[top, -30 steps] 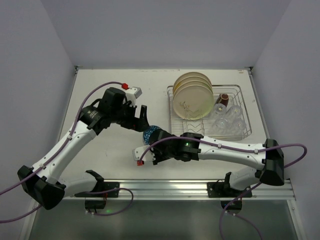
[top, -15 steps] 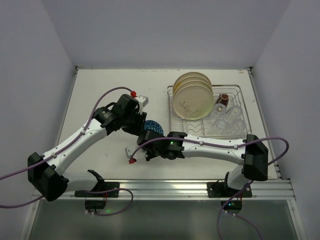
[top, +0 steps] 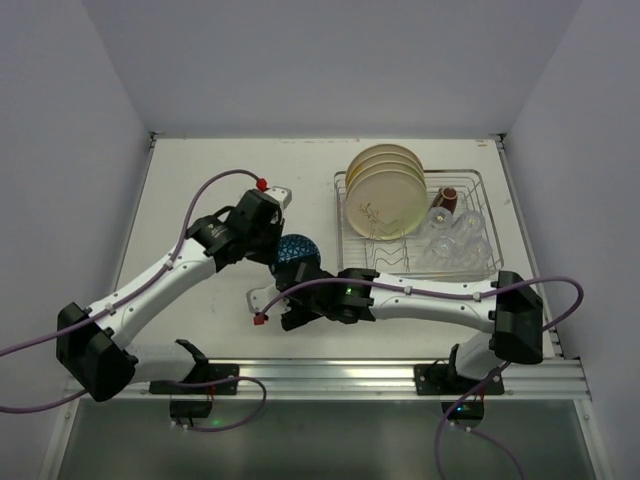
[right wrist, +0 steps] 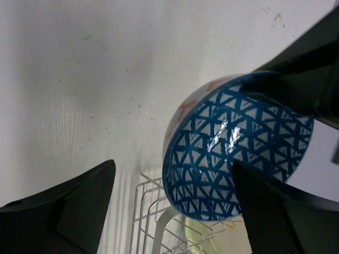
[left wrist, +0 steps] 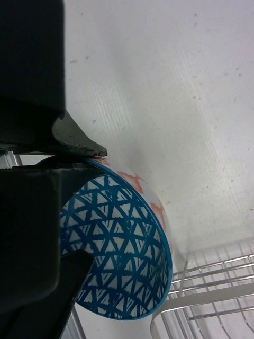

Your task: Unload the mixed dishes from the dish rack

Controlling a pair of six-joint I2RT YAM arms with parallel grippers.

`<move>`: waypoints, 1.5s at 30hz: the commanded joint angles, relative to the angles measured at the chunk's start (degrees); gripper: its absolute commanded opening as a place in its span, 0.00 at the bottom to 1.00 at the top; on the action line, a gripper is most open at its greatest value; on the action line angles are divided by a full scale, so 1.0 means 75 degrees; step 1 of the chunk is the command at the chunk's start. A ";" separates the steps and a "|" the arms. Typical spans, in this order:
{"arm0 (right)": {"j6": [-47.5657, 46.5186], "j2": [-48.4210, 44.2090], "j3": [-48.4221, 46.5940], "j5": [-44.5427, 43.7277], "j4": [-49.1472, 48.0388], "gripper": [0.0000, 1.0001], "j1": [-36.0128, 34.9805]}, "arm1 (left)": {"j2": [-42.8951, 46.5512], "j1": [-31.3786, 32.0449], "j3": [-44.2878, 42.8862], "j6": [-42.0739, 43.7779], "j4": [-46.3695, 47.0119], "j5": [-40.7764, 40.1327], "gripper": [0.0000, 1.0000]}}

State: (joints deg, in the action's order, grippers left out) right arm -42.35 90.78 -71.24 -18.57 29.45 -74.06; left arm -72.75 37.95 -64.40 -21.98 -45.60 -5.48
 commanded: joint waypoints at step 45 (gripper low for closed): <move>1.0310 -0.5507 0.1167 -0.0161 -0.0165 0.99 0.4167 | -0.5593 -0.3115 -0.2886 -0.2273 0.2717 0.0906 0.25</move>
State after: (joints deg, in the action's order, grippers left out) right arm 33.01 48.64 -62.52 -21.26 28.47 -44.01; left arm -117.23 15.33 -85.91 -38.30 -27.68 1.74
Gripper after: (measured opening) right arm 0.990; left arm 0.212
